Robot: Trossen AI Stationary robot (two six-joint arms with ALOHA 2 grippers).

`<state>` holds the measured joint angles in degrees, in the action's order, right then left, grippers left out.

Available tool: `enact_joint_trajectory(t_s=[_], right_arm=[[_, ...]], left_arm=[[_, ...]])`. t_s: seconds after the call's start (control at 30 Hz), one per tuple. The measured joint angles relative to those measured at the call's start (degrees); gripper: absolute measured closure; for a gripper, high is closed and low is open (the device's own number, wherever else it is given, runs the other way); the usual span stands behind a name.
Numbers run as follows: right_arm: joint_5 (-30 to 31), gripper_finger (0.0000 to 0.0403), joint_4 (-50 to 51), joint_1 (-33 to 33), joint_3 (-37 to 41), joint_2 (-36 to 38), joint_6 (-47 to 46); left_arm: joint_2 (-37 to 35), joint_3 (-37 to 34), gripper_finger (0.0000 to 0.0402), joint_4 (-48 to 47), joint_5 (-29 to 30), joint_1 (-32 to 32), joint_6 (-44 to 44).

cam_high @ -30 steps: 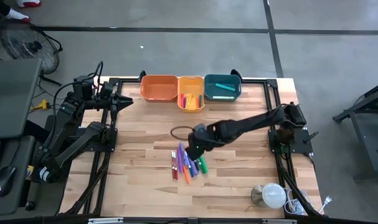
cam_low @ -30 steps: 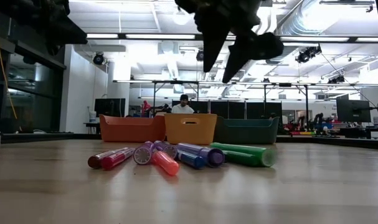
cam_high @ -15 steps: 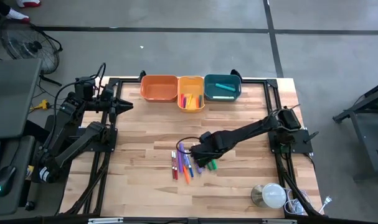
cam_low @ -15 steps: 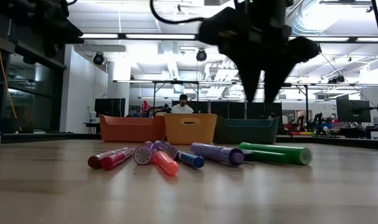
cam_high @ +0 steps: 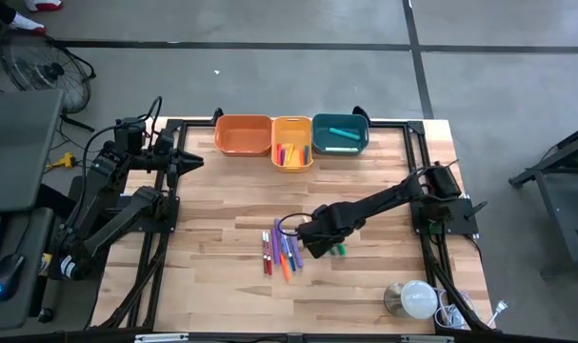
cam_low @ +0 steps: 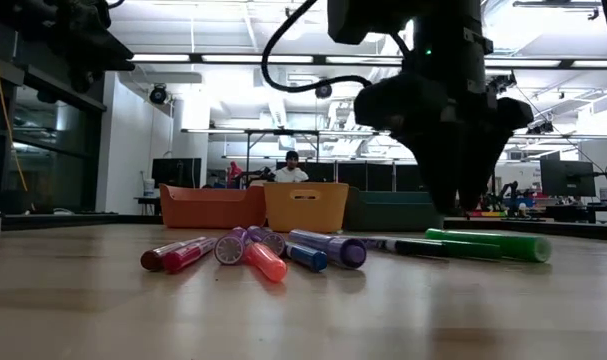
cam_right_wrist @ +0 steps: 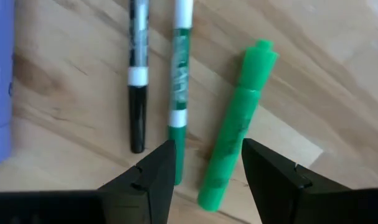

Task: Pick & Place Markers
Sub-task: Put the green highlighter into the blue bin

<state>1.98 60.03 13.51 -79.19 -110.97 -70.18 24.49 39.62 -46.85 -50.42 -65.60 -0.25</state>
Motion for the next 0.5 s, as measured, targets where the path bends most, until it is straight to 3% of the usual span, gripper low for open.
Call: enact_joint_trajectory(t_s=[0.3,0.5], right_arm=[[-1.34,0.0231,-3.05,-0.80,9.74,4.05,-1.05],[-2.45,0.0235,-13.09,-1.31,21.38,10.95,-3.38]], left_arm=[[0.00,0.00,0.0314,0.04,1.53,0.00,0.00],[0.00,0.00,0.0314,0.04,1.96,-0.01,0.00]])
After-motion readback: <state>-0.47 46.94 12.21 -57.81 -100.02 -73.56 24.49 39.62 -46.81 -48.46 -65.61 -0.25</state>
